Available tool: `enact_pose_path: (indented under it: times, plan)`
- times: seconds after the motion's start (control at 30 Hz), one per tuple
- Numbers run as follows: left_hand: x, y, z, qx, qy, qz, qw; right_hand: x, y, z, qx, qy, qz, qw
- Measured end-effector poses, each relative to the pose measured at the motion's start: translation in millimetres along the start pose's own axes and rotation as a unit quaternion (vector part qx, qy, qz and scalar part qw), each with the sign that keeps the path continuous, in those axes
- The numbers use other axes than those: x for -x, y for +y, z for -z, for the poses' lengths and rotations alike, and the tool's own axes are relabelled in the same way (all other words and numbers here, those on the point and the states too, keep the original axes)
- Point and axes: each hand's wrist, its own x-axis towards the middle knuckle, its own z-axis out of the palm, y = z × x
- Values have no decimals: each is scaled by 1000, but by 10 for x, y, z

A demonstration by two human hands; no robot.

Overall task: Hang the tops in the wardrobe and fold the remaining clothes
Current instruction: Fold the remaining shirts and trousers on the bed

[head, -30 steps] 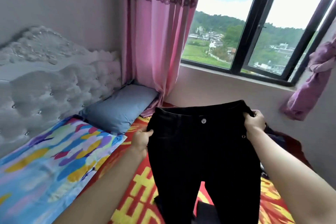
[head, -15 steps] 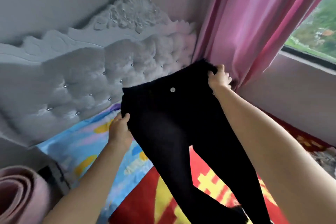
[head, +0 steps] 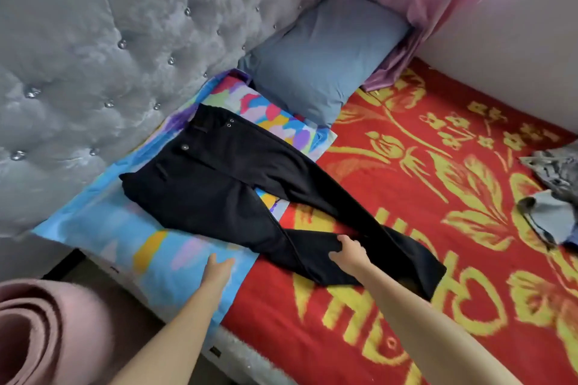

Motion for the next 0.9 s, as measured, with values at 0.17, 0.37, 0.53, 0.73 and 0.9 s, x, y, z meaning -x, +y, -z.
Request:
enact_pose_path:
  times: [0.17,0.37,0.53,0.73,0.9]
  plan:
    - [-124,-251,-482,-73,-41,15,996,-31,692,-417,-38,9,-54,998]
    - [-374,-552,-1052,-77,-47,34,995,-371,1330,-831,99,45,-14,994]
    - [-599,-627,-1344,77,-53,86,992,-862,1664,-916,268,105,134,948]
    - [-938,-435,-1561,246,-20,126,961,-1366,2066,-866,338,196,193,900]
    - [-1075,-387,-1589,307,10,154,939,-1223,2098,-563,108,145,90,979]
